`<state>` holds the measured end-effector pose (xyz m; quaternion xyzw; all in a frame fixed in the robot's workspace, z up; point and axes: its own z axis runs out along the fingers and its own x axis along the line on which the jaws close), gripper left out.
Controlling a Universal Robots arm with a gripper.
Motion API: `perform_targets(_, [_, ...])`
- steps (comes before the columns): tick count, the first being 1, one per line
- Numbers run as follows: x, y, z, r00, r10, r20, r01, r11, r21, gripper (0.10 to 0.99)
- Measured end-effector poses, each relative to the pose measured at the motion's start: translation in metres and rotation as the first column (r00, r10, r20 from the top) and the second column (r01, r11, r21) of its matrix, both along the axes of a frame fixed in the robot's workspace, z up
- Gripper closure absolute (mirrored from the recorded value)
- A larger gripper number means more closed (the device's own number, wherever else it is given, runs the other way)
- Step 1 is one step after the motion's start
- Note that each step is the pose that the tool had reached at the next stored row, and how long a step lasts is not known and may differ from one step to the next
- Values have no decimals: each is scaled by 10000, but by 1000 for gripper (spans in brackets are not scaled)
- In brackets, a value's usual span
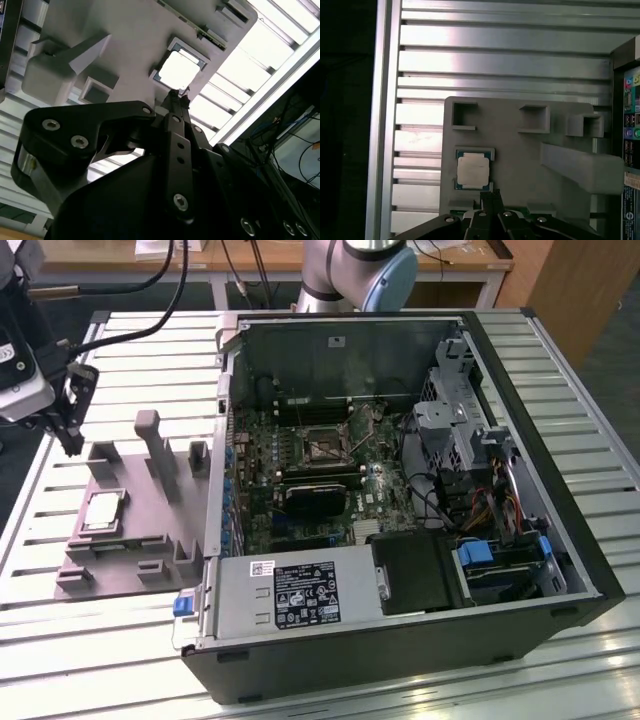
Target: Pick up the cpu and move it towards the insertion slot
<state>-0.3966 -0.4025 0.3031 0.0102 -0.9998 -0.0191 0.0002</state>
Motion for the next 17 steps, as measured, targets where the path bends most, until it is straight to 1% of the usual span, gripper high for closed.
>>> perform_targets(6, [-48, 0, -104, 10000, 8, 15, -8, 10000, 1, 984])
perform_targets(11, [-88, -2, -190, 10000, 17, 39, -17, 10000, 2, 984])
perform_targets(17, [-133, -7, -276, 9999, 24, 104, -24, 10000, 1, 984])
